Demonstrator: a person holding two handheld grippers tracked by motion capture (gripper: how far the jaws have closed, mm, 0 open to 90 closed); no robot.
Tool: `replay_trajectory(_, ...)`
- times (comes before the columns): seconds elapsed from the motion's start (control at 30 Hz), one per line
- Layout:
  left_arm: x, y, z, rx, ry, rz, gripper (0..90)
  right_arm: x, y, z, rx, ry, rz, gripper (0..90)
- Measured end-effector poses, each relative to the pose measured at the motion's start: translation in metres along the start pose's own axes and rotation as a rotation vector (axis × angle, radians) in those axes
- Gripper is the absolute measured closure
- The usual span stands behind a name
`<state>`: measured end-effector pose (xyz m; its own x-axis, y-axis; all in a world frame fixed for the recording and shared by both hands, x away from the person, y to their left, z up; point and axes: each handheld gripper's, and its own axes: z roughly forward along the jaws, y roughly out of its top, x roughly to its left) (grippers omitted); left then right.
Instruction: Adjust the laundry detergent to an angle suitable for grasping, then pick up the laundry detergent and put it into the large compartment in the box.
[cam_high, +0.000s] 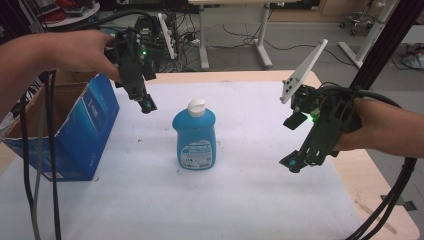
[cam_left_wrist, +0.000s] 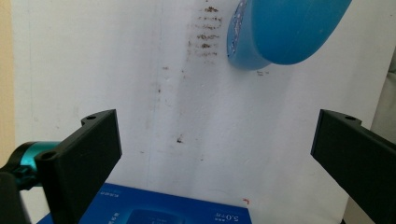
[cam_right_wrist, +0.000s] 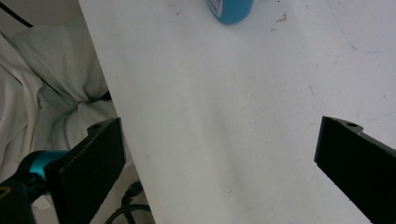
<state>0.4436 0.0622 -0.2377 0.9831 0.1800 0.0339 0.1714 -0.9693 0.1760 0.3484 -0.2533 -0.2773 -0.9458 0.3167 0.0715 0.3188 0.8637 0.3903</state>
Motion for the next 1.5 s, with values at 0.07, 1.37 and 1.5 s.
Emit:
replay_trajectory(0.07, -0.001, -0.001, 0.000, 0.001, 0.000, 0.000, 1.7, 0.001, 0.000, 0.000, -0.001, 0.000, -0.006, 1.1)
replay_trajectory(1.37, -0.025, 0.014, -0.012, -0.052, -0.032, 0.039, 1.6, -0.004, 0.001, 0.004, -0.019, 0.020, -0.016, 1.1)
replay_trajectory(1.5, -0.029, 0.022, -0.010, -0.064, -0.048, 0.056, 1.7, -0.004, 0.000, 0.005, -0.015, 0.021, -0.014, 1.1)
